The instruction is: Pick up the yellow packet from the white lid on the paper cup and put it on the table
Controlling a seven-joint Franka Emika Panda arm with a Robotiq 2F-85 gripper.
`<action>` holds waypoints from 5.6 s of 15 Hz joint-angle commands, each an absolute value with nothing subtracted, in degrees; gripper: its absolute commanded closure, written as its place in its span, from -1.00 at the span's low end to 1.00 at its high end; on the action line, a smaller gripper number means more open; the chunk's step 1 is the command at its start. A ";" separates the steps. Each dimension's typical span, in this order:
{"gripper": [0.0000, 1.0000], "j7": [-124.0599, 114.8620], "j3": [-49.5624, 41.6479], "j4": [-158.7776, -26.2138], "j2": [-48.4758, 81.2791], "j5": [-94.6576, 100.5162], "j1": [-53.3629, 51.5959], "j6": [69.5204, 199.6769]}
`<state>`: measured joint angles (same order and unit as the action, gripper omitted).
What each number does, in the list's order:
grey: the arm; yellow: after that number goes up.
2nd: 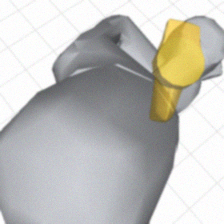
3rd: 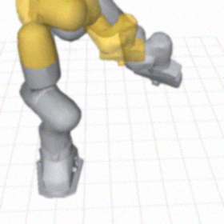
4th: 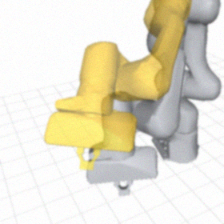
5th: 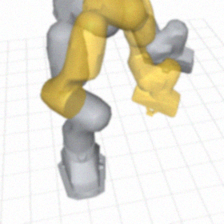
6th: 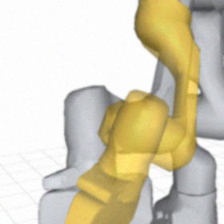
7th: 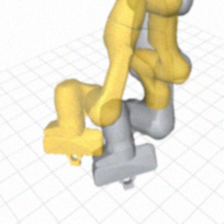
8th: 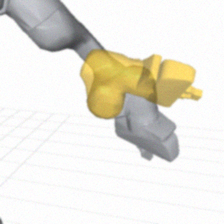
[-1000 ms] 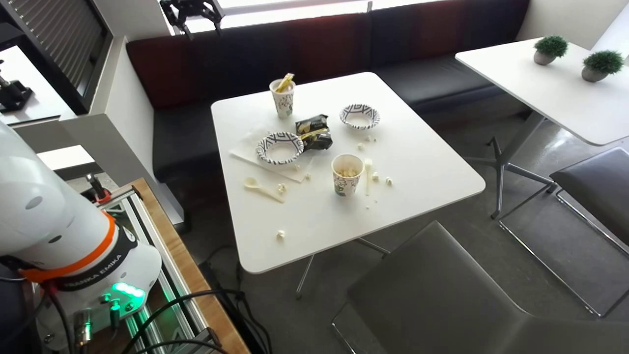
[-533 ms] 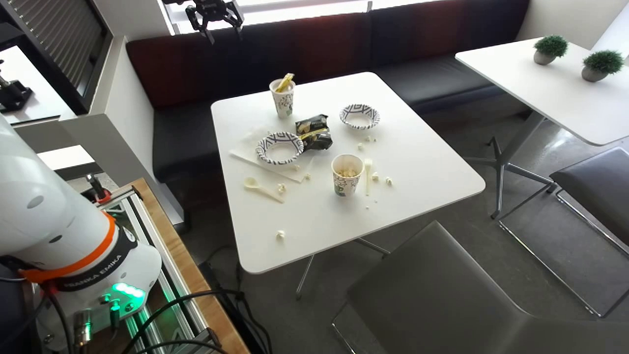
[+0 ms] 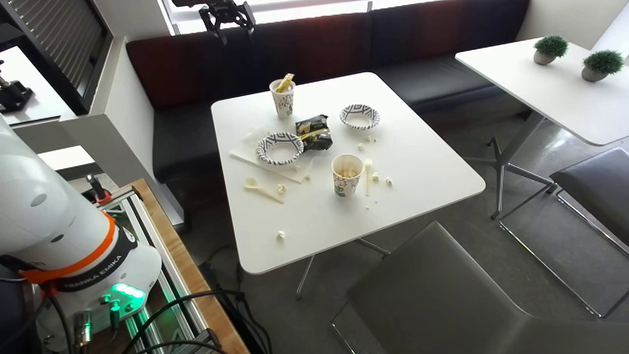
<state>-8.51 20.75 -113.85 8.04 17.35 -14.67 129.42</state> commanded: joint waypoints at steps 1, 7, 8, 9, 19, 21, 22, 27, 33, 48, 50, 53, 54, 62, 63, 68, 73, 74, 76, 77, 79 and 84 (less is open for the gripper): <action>-1.00 -12.01 15.62 -112.05 13.49 18.80 -15.21 136.47; -1.00 -10.21 11.09 -110.25 22.27 17.50 -16.61 147.97; -0.89 -9.88 10.82 -110.15 23.13 17.12 -16.84 150.07; -0.76 -9.96 10.26 -109.94 23.99 17.00 -17.19 151.50; 0.20 -10.27 5.06 -108.05 29.02 17.05 -20.16 157.99; 0.15 -10.15 4.87 -107.80 29.68 16.91 -20.37 157.76; 0.11 -10.13 4.84 -107.59 30.05 16.79 -20.48 157.60; 0.01 -9.61 5.09 -106.86 31.44 16.01 -20.64 156.91; 0.23 -9.74 4.56 -106.10 32.86 15.96 -20.85 156.95; 0.95 -9.86 4.03 -104.50 33.18 15.55 -20.94 156.57; 0.94 -10.00 4.05 -104.67 32.60 15.59 -21.09 156.52; 0.99 -10.58 3.97 -105.01 31.14 15.54 -21.40 156.18; 1.00 -10.97 3.91 -105.21 30.30 15.47 -21.46 156.16; 0.99 -26.27 -4.24 -97.67 28.57 17.22 -23.98 144.63; 0.99 -28.46 -5.23 -96.02 29.18 17.83 -23.74 142.79; 0.96 -32.12 -4.89 -93.99 28.90 17.67 -21.46 136.74; 0.96 -35.05 -4.71 -92.37 29.81 17.57 -21.41 134.15; 0.96 -35.12 -4.70 -92.35 29.84 17.56 -21.41 134.15; 0.99 -38.36 -6.42 -90.18 31.98 19.07 -22.01 132.72; 0.99 -40.44 -7.62 -89.51 33.02 19.99 -22.03 131.10; 0.99 -43.60 -9.21 -90.63 33.91 21.00 -21.04 128.85; 0.99 -50.38 -12.27 -94.08 35.50 20.69 -17.29 124.19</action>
